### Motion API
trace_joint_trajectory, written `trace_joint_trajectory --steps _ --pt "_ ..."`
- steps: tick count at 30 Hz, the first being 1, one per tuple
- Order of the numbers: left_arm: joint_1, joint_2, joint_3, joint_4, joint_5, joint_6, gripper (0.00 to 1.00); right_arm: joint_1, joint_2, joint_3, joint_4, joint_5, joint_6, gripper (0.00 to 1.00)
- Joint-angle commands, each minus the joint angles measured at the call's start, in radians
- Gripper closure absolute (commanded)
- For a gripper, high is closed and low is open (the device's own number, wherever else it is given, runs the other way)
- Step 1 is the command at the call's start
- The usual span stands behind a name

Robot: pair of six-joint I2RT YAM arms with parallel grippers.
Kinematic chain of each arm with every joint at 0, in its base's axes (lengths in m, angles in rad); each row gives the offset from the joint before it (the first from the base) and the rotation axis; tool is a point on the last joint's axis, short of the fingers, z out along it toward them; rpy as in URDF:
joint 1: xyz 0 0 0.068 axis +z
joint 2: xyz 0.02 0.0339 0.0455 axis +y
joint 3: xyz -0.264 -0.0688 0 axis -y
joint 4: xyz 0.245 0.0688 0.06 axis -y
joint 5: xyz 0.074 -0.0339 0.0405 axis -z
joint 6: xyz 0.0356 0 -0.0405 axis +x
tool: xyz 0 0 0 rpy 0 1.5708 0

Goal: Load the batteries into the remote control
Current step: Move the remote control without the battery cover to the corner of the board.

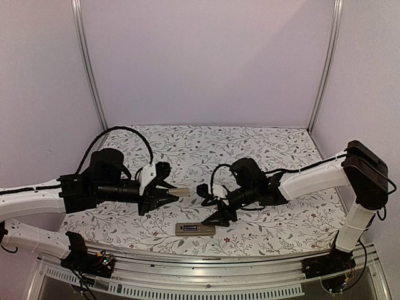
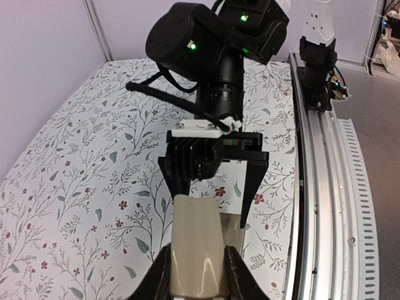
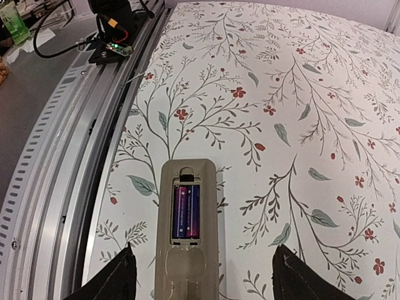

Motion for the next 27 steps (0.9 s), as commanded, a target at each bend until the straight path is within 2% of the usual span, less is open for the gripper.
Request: trace_joint_trajectory --steps 1,5,16,18,21,23,27 --pt "0.034 -0.062 -0.03 -0.063 -0.037 -0.018 0.76 0.027 0.055 -0.023 0.058 0.074 0.016 0.27" --pt "0.056 -0.098 -0.034 -0.063 -0.038 -0.018 0.75 0.063 0.094 -0.034 0.066 0.08 -0.004 0.26" --pt "0.082 -0.091 -0.035 -0.058 0.014 -0.05 0.75 0.064 0.183 -0.018 0.028 0.126 -0.071 0.29" --pt "0.084 -0.093 -0.037 -0.049 0.019 -0.057 0.75 0.064 0.193 -0.01 0.004 0.128 -0.102 0.33" --pt "0.085 -0.088 -0.049 -0.021 0.028 -0.07 0.75 0.061 0.196 -0.001 -0.051 0.125 -0.155 0.52" --pt "0.085 -0.077 -0.053 0.006 0.035 -0.083 0.75 0.047 0.188 0.003 -0.091 0.117 -0.197 0.62" --pt "0.084 -0.03 -0.072 0.108 0.093 -0.123 0.75 -0.002 0.15 -0.019 -0.149 0.068 -0.291 0.67"
